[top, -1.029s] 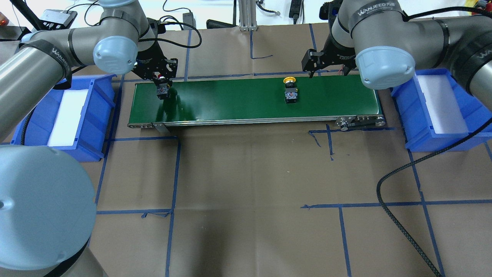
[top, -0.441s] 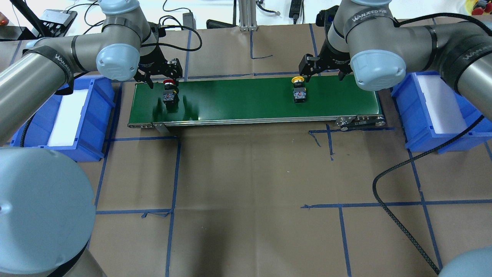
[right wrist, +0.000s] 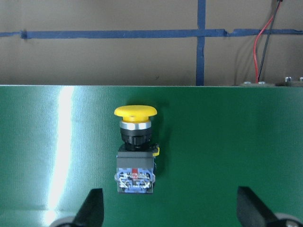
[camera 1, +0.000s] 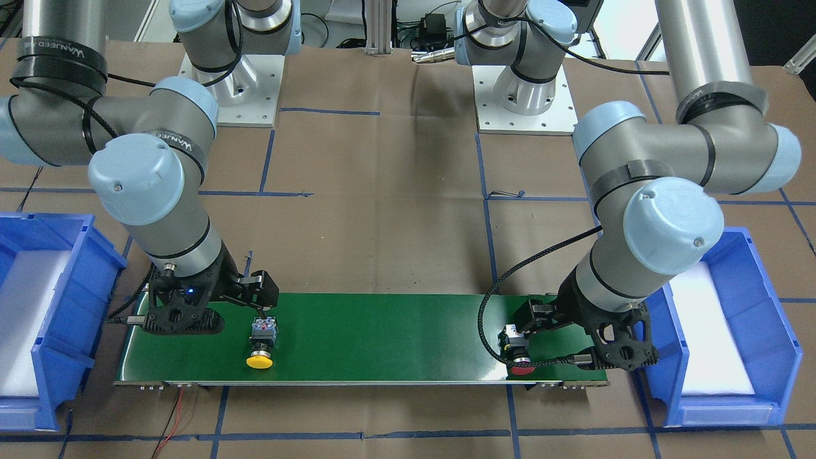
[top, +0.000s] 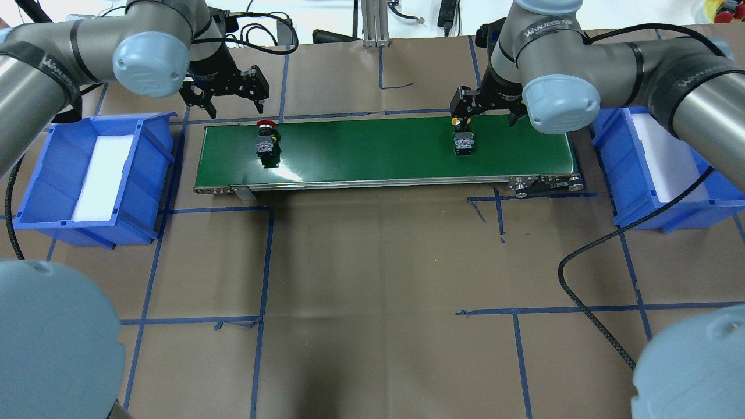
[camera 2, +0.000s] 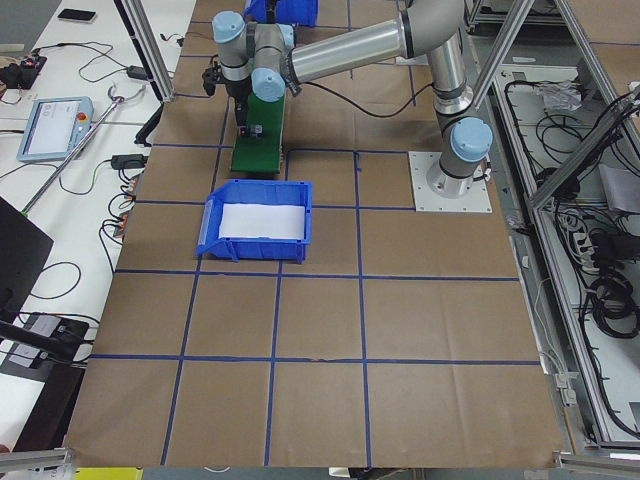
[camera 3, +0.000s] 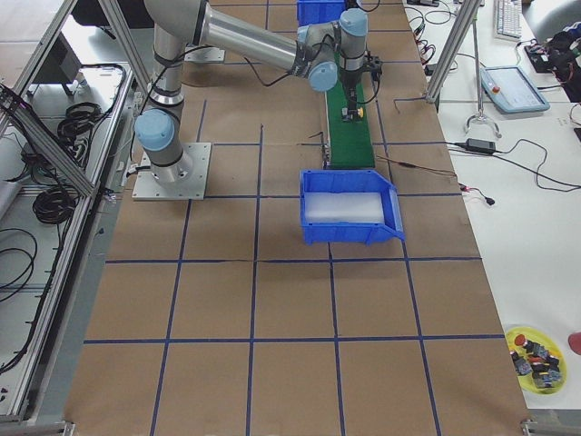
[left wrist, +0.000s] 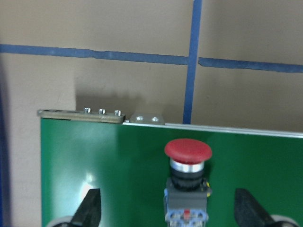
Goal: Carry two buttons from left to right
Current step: 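Grasp the yellow button with the right gripper and lift it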
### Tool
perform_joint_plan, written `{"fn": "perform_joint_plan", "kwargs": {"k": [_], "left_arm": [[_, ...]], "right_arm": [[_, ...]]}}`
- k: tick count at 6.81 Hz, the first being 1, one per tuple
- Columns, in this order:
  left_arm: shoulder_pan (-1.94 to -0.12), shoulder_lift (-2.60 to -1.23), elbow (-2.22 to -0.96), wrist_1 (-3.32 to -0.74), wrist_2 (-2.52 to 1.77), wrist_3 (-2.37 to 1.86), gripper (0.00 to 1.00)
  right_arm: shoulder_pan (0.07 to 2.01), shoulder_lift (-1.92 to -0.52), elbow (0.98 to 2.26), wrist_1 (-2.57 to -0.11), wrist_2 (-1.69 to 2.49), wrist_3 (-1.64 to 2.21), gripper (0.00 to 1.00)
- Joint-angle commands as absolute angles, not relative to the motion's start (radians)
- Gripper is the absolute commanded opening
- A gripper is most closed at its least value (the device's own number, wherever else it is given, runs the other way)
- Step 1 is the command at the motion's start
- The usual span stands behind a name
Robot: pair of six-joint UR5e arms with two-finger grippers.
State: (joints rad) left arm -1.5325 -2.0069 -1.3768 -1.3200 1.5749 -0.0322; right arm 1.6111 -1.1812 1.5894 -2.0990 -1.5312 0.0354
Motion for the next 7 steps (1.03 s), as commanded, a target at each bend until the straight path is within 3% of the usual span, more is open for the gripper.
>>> {"fn": "perform_joint_plan", "kwargs": {"k": [1, 4, 5, 6, 7], "left_arm": [[-1.534, -1.922, -1.300, -1.538, 1.568, -0.034, 1.00], [-1.574, -1.763, -1.362, -1.591, 1.575, -0.054, 1.00], [-1.574, -1.747, -1.391, -1.585, 1.574, -0.045, 1.00], [-1.574, -1.746, -1.410, -1.574, 1.574, -0.046, 1.00], [-1.574, -1.743, -1.413, -1.574, 1.577, -0.045, 1.00]], "right_arm": [[1.611, -1.096, 1.517, -2.100, -1.534, 0.034, 1.00], [1.609, -1.060, 1.529, -2.099, -1.546, 0.037, 1.00], [1.605, -1.043, 1.525, -2.097, -1.546, 0.028, 0.92], [1.595, -1.043, 1.525, -2.086, -1.546, 0.023, 0.55], [1.588, -1.045, 1.525, -2.086, -1.548, 0.020, 0.27]]}}
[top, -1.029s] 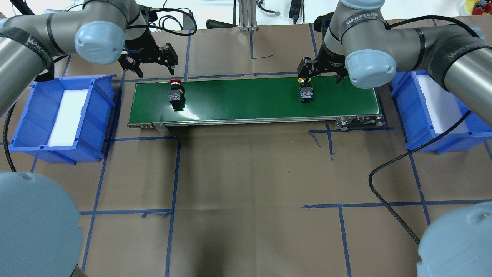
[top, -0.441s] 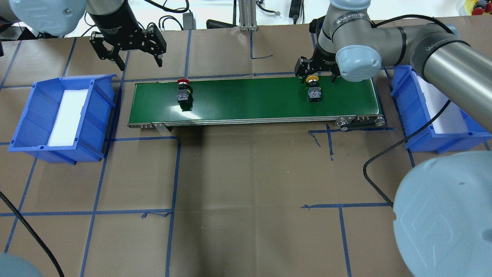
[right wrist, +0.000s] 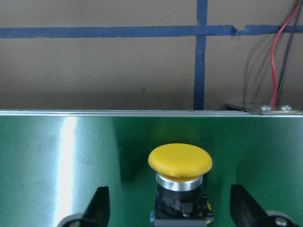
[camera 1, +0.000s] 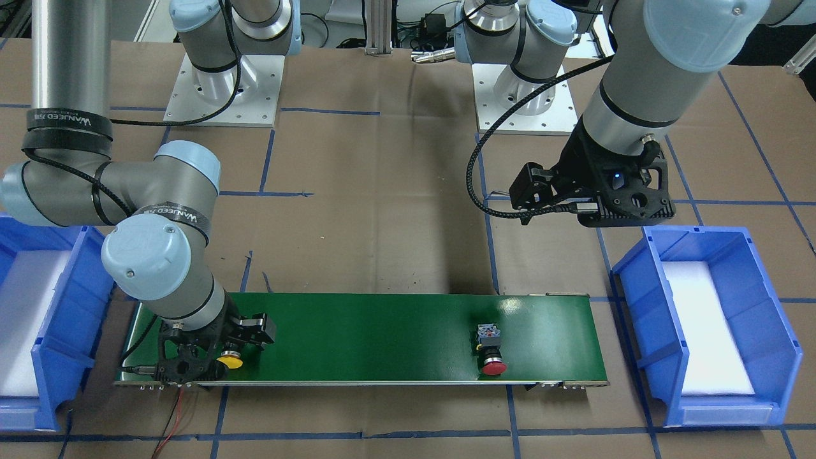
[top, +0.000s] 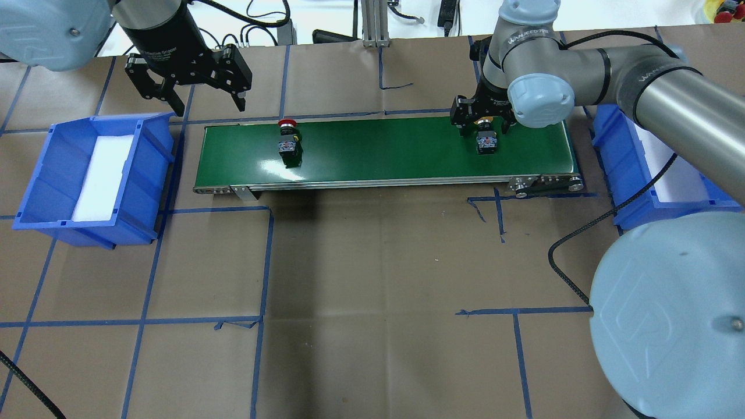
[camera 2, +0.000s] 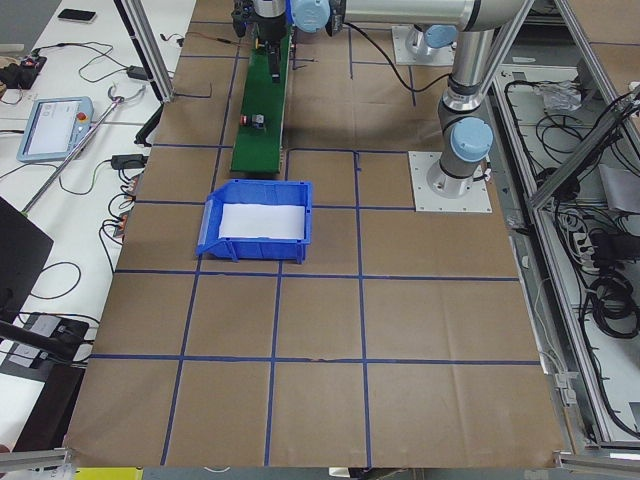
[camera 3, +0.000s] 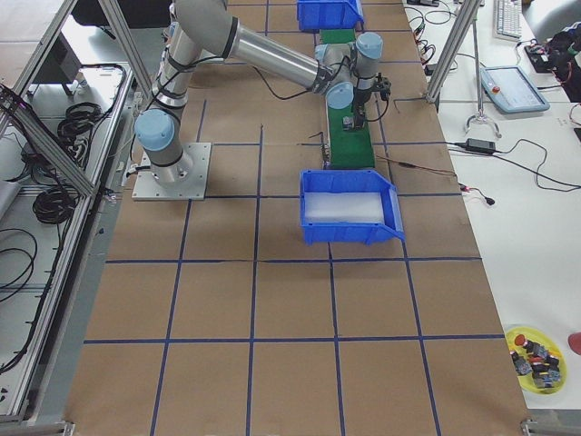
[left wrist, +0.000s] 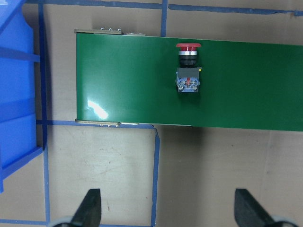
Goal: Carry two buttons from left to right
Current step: 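Grasp the yellow button with the right gripper and lift it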
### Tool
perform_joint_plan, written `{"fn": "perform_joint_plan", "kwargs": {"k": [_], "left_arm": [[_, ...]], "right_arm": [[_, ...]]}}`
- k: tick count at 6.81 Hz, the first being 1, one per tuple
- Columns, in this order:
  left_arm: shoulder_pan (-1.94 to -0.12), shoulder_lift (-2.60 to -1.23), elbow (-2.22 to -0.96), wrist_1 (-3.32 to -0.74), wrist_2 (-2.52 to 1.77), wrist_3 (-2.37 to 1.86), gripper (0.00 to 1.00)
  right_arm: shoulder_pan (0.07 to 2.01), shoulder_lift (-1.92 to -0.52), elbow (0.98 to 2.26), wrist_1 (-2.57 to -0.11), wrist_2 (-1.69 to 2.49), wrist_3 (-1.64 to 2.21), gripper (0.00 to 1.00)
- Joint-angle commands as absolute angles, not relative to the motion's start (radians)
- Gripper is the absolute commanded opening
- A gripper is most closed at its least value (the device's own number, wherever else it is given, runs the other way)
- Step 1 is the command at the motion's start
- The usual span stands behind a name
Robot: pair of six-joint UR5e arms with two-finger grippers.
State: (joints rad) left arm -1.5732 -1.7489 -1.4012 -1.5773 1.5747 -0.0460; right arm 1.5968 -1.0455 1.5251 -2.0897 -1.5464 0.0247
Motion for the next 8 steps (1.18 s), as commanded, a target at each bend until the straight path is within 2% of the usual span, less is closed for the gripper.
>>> {"fn": "perform_joint_plan", "kwargs": {"k": [1, 3, 6, 8], "left_arm": [[-1.571, -1.746, -1.414, -1.575, 1.577, -0.040, 1.00], [-1.566, -1.741, -1.420, -1.577, 1.578, -0.038, 1.00], [-1.563, -1.690, -1.493, -1.569, 1.577, -0.038, 1.00], [-1.562, -1.690, -1.488, -1.569, 1.577, -0.037, 1.00]], "right_arm": [[1.572, -1.051, 1.522, -2.083, -1.548, 0.012, 0.09], [1.522, -1.107, 1.493, -2.030, -1.572, -0.027, 0.03], [1.372, -1.172, 1.317, -1.679, -1.572, -0.157, 0.03], [1.204, -1.175, 1.290, -1.628, -1.572, -0.385, 0.03]]}}
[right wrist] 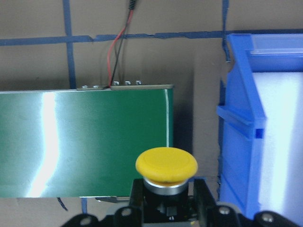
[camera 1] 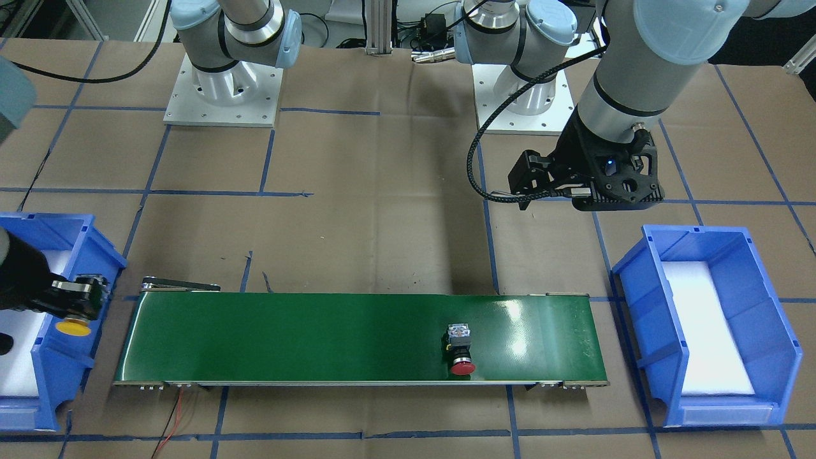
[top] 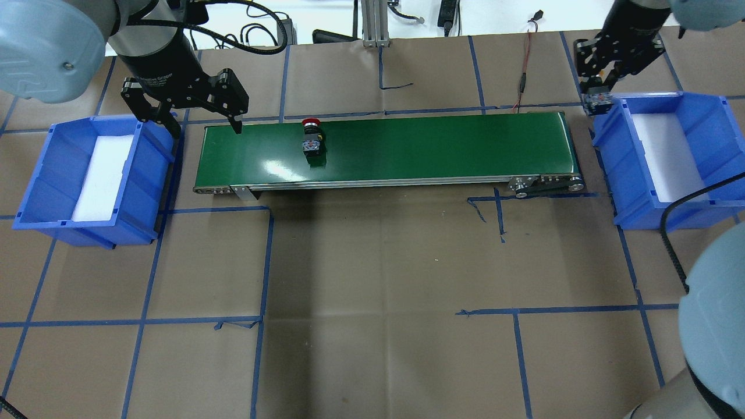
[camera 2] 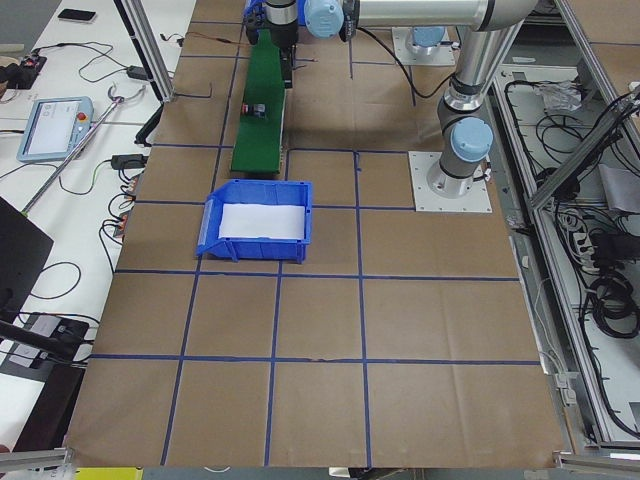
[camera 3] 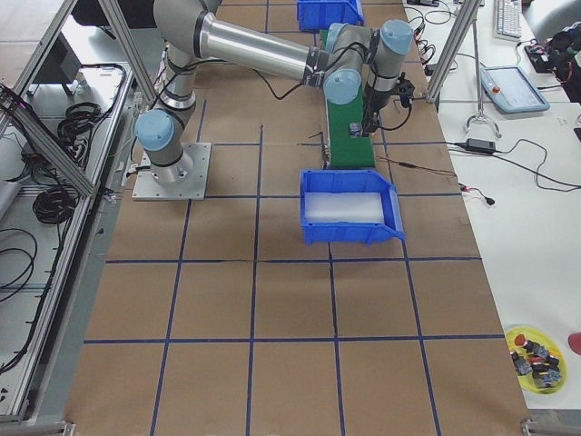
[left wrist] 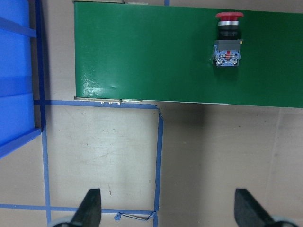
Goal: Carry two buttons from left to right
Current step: 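Carry the yellow button into the right bin and lower it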
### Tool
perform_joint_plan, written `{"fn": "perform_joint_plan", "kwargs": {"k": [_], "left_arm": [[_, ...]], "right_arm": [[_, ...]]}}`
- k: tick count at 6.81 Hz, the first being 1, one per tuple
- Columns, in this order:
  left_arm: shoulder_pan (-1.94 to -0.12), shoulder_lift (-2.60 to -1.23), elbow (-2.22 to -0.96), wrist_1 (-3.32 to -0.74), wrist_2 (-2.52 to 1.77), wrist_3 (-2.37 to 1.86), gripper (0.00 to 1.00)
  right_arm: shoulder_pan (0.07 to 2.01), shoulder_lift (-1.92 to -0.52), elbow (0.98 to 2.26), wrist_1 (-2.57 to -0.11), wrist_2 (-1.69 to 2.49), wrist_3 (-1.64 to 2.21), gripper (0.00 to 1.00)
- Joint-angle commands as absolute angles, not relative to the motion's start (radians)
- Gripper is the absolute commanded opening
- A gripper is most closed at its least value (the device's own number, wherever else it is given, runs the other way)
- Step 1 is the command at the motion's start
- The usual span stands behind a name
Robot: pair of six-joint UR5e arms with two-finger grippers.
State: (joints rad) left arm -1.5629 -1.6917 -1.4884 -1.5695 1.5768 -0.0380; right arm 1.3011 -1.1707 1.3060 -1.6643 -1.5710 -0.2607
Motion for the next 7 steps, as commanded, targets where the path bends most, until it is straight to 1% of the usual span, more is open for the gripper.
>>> {"fn": "perform_joint_plan", "kwargs": {"k": [1, 2, 4, 6, 7], "left_arm": [[-1.562, -1.692, -1.486, -1.568, 1.577, -0.037, 1.00], [-1.560, -1.692, -1.488, -1.568, 1.577, -0.037, 1.00], [-1.560, -1.692, -1.488, -1.566, 1.575, -0.037, 1.00], [-1.562, -1.693, -1.486, -1.566, 1.575, -0.037, 1.00], [-1.560, -1.694, -1.485, -1.566, 1.575, -0.037, 1.00]], "right_arm": [[1.130, -1.172, 1.298, -1.626, -1.572, -0.464, 0.03], [1.068, -1.172, 1.313, -1.625, -1.571, -0.539, 0.03], [1.019, -1.172, 1.415, -1.670, -1.568, -0.627, 0.02], [1.017, -1.178, 1.541, -1.857, -1.560, -0.620, 0.02], [1.019, -1.175, 1.580, -1.941, -1.559, -0.615, 0.02]]}}
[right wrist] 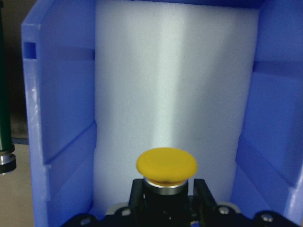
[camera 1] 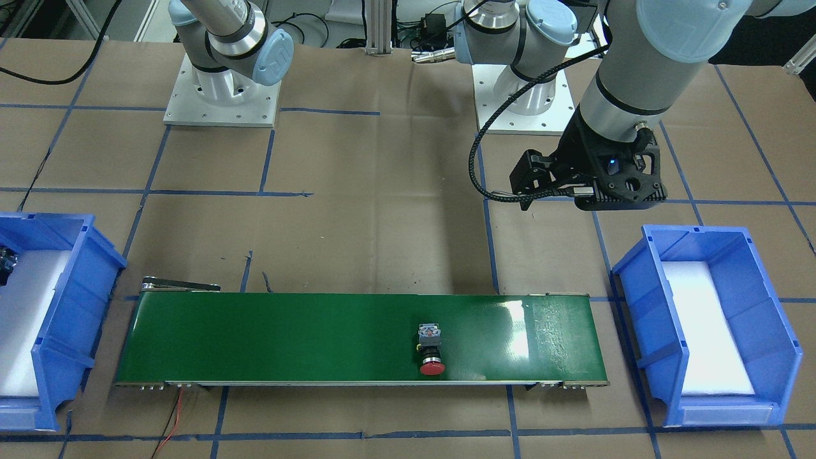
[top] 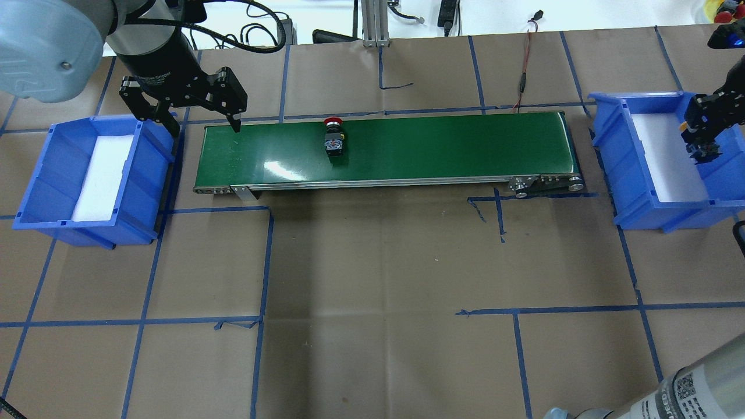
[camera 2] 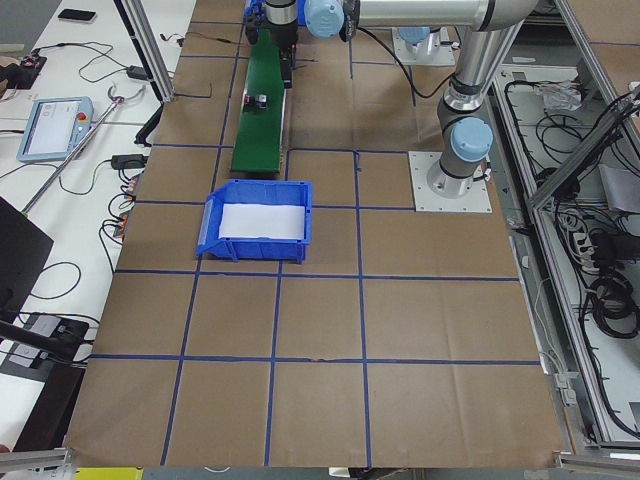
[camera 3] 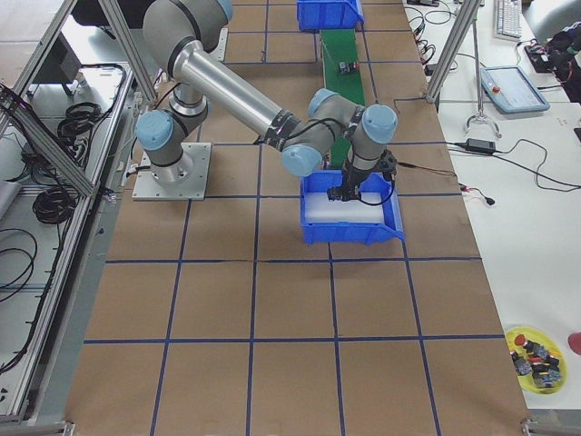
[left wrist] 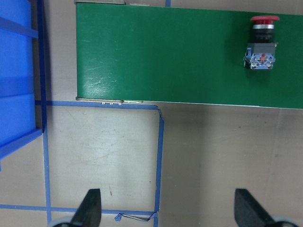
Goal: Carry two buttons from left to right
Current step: 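Carry the yellow button into the right bin and lower it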
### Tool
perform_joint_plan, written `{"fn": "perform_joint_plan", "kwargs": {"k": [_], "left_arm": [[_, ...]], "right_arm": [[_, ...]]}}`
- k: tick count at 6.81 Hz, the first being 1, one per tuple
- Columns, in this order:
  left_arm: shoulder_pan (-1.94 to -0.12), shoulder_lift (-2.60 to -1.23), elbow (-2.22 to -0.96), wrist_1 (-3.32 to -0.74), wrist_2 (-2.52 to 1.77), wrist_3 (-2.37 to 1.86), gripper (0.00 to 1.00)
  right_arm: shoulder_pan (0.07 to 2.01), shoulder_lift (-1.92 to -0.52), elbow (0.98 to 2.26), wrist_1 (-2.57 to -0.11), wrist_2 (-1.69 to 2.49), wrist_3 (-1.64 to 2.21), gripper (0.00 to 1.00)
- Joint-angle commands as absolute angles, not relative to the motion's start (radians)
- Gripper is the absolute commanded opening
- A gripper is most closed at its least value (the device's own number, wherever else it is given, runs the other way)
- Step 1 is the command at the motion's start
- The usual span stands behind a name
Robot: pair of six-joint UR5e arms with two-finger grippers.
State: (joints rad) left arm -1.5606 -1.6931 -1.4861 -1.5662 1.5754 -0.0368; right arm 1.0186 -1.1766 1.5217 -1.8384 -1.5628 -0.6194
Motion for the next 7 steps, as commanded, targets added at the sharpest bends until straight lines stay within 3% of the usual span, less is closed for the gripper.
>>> {"fn": "perform_joint_plan", "kwargs": {"k": [1, 3, 7], "left_arm": [[-1.560, -1.694, -1.485, -1.566, 1.575, -0.037, 1.00], [-1.559, -1.697, -1.485, -1.566, 1.575, -0.037, 1.00], [-1.552, -1.689, -1.502, -1.562, 1.577, -0.006, 1.00]], "right_arm": [[1.020, -1.167, 1.619, -1.962, -1.554, -0.614, 0.03], [1.020, -1.169, 1.704, -2.012, -1.563, -0.623, 0.03], [1.015, -1.143, 1.715, -2.036, -1.575, -0.618, 0.04]]}}
